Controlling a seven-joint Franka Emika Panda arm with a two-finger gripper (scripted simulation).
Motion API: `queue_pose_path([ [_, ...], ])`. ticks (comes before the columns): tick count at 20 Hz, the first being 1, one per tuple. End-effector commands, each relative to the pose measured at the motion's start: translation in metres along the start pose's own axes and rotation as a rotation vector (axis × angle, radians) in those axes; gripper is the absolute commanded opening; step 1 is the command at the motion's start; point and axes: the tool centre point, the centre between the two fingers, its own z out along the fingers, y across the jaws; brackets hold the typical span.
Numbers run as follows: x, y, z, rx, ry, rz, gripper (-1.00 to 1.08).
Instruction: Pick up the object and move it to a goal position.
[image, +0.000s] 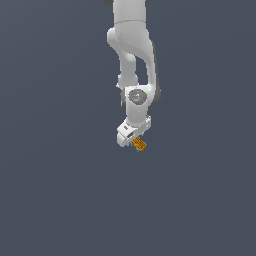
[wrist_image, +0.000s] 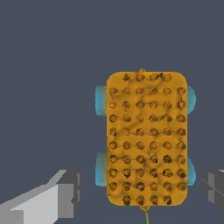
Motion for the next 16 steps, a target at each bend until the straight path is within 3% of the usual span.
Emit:
queue_pose_path([
  [1,0.0004,0.0003,0.0063,-0.001,0.001,-0.001,1.0],
  [4,0.0005,0.0005,0.0086,-0.001,0.001,-0.001,1.0],
  [5,0.0005,0.0005,0.0086,-0.001,0.001,-0.001,-1.0],
  [16,0.0001,0.0015,0.0075,-0.002,0.001,0.0,-1.0],
])
